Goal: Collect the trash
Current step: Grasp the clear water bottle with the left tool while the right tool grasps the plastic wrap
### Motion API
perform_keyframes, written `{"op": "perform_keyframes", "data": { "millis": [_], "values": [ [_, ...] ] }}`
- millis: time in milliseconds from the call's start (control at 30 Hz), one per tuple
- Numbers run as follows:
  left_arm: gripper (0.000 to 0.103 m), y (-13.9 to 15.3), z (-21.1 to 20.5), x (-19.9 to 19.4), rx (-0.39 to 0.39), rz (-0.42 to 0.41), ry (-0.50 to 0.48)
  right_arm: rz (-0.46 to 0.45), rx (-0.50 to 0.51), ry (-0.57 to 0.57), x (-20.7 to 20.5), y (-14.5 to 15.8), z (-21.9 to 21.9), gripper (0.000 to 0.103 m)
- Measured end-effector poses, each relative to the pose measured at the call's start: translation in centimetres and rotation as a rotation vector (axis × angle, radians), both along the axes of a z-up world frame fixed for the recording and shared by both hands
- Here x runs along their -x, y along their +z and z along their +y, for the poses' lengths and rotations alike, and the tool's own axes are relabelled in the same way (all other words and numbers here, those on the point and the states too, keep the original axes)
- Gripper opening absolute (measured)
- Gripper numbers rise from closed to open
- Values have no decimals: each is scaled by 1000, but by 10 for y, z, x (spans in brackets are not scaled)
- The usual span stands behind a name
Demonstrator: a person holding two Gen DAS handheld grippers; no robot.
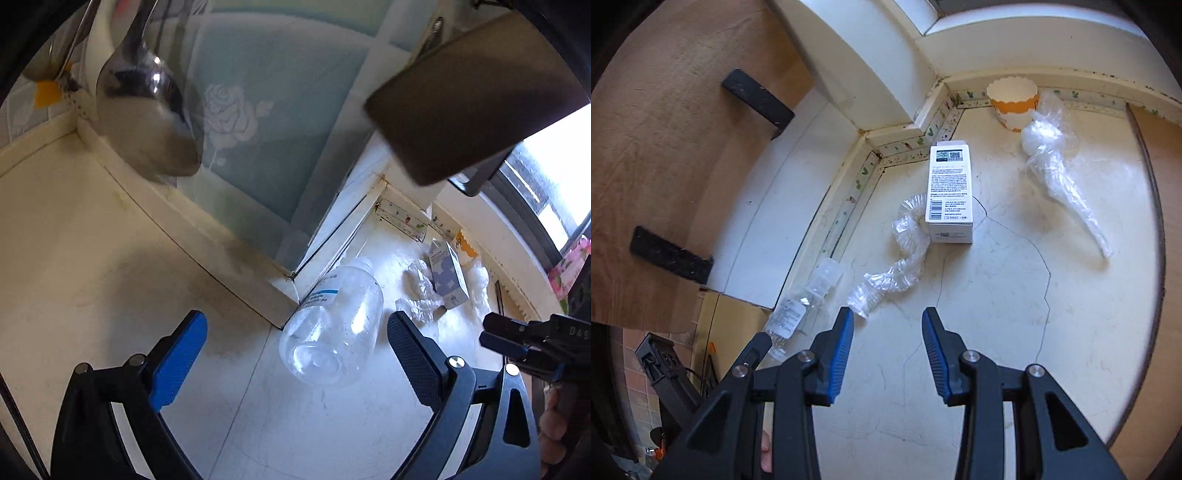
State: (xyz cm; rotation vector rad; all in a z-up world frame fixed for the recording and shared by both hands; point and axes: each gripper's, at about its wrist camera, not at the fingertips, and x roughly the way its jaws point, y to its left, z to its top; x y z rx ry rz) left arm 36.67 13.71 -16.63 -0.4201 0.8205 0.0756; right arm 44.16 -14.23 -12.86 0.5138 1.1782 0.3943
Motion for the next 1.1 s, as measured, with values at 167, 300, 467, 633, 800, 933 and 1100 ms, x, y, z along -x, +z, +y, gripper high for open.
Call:
{"op": "perform_keyframes", "data": {
  "millis": [167,300,467,633,800,933,1100],
  "values": [
    [89,-14,-4,-1,60,-17,24,15,-1,2,-5,-11,4,39],
    [70,-17,-12,-1,94,-30,-7,15,0,6,-9,-15,8,39],
    [59,-19,-28,2,100,-14,-30,7,6,24,-11,-17,14,39],
    [62,-19,-36,4,46,20,-28,6,17,20,-18,-21,21,39],
    [64,-20,-44,3,-45,47,-33,-4,60,-19,-31,-27,27,39],
    [64,-19,-54,2,-114,50,-58,-26,140,-40,-42,-31,36,37],
    [75,-9,-60,3,-213,26,-80,-43,213,-3,-44,-35,48,9]
  ]
}}
